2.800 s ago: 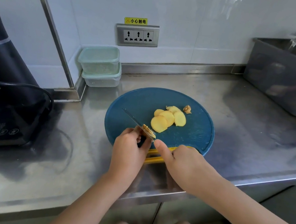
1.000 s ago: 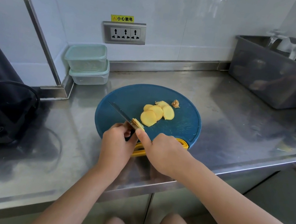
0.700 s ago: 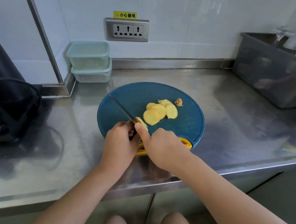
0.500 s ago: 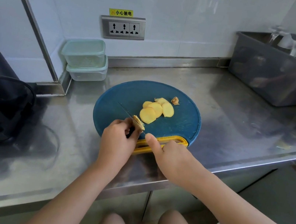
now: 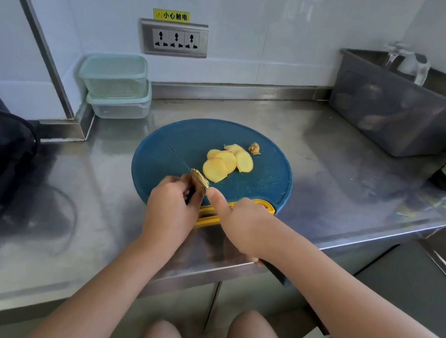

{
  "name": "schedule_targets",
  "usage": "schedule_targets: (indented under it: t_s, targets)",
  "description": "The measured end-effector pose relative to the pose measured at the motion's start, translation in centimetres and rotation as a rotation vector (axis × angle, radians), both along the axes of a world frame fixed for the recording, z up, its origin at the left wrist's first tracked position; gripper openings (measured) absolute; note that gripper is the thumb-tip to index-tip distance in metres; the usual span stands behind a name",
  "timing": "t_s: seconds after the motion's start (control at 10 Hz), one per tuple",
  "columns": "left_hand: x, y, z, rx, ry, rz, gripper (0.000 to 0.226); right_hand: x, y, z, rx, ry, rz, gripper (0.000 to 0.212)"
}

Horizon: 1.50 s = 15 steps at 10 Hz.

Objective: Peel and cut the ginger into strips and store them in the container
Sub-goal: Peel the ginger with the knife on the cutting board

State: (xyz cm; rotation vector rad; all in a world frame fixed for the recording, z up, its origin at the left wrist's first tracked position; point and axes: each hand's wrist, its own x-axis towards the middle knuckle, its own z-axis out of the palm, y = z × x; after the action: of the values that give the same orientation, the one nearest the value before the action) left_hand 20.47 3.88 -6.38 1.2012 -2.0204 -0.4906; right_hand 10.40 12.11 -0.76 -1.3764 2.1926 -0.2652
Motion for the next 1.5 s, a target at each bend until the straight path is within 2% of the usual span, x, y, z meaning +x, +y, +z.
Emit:
schedule_targets:
  t_s: [0.1,0.2,0.3,0.4,0.5,0.6,0.7,0.8,0.9,1.0,1.1,1.2,1.4,1.5]
  targets:
    - [0.0,-0.1,0.0,0.003,0.003,-0.006,0.019,0.0,0.2,0.6,0.009,0.032,0.065,0.037]
    - [0.0,-0.1,-0.2,0.007,0.013,-0.008,0.019,0.9,0.0,1.1,0.069,0.024,0.050,0.051]
    - [-0.1,-0.1,-0.1,-0.004,0.025,-0.015,0.020,0.4,-1.0,0.3,0.042,0.027,0.005,0.078]
    - [0.0,0.1,0.0,-0.005,0.049,-0.021,0.019,0.7,-2.3,0.9,0.005,-0.033,0.015,0.078]
    - [-0.1,0.2,0.1,0.026,0.066,-0.021,0.016,1.3,-3.3,2.1,0.092,-0.069,-0.072,0.087]
    - [-0.3,0.4,0.2,0.050,0.049,-0.013,0.014,1.8,-3.4,2.1,0.080,0.032,-0.009,0.065]
    - [-0.2,0.7,0.2,0.063,0.058,-0.014,0.010,1.6,-2.5,0.6,-0.115,0.045,0.057,0.053]
    - [-0.2,0.6,0.5,0.066,0.032,-0.003,0.013,0.8,-0.2,0.3,0.008,0.062,0.027,0.047]
    - [-0.4,0.6,0.6,0.065,-0.006,0.001,0.017,0.4,1.4,0.6,0.030,0.003,0.006,0.062]
    - [-0.5,0.5,0.4,0.051,-0.004,0.002,0.019,0.7,0.4,0.8,-0.015,-0.043,-0.091,0.049]
    - [-0.8,0.3,0.3,0.048,-0.002,-0.004,0.019,0.6,-0.4,0.7,-0.003,-0.084,-0.107,0.060]
    - [-0.9,0.3,0.2,0.041,-0.006,-0.012,0.020,0.8,-0.8,0.8,-0.001,-0.113,-0.138,0.061]
    - [-0.7,0.3,0.3,0.036,0.026,-0.025,0.019,1.1,-1.2,0.6,0.003,-0.057,-0.085,0.049]
    - [-0.8,0.3,0.3,0.049,0.035,-0.038,0.015,1.5,-2.0,0.4,-0.051,-0.039,-0.019,0.057]
